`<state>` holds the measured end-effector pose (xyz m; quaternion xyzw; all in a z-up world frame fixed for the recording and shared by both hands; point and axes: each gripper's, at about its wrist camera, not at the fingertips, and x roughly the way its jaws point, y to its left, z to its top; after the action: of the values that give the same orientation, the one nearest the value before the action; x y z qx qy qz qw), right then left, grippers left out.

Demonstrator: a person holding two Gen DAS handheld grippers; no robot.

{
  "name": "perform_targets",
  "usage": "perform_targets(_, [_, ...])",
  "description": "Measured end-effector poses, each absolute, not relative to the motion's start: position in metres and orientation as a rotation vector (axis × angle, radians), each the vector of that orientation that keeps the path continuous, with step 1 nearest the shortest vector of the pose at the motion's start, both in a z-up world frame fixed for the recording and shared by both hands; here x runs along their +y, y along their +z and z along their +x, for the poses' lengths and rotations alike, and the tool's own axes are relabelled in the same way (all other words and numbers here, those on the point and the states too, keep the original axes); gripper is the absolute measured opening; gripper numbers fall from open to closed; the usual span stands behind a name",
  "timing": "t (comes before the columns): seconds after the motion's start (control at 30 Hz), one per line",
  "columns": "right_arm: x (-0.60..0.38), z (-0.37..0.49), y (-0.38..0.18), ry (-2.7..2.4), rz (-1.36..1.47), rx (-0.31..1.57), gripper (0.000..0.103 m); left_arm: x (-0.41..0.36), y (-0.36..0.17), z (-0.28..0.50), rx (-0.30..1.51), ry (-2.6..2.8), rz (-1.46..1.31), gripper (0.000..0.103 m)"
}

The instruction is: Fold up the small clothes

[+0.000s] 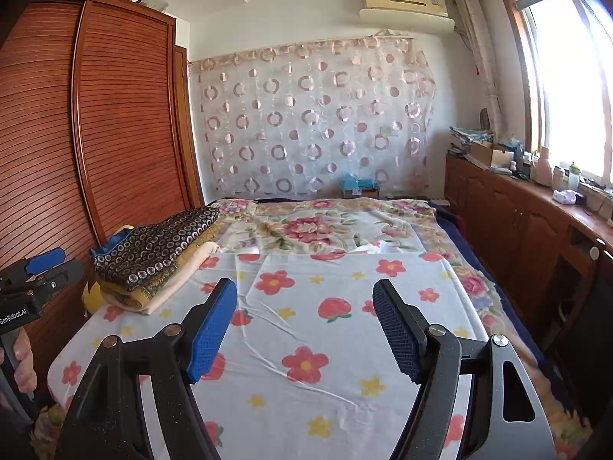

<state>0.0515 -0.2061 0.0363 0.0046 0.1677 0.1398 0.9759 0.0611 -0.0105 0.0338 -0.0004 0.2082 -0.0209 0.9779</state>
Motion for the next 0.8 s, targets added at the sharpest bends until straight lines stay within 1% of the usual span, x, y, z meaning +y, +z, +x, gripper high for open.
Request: perform_targets(0.8, [-0.2084, 0.0530, 0.0353, 0.288, 0.009, 0.341, 0.075, -0.0100, 0.0332, 0.0610, 0.420, -0.040, 0.001, 0.080])
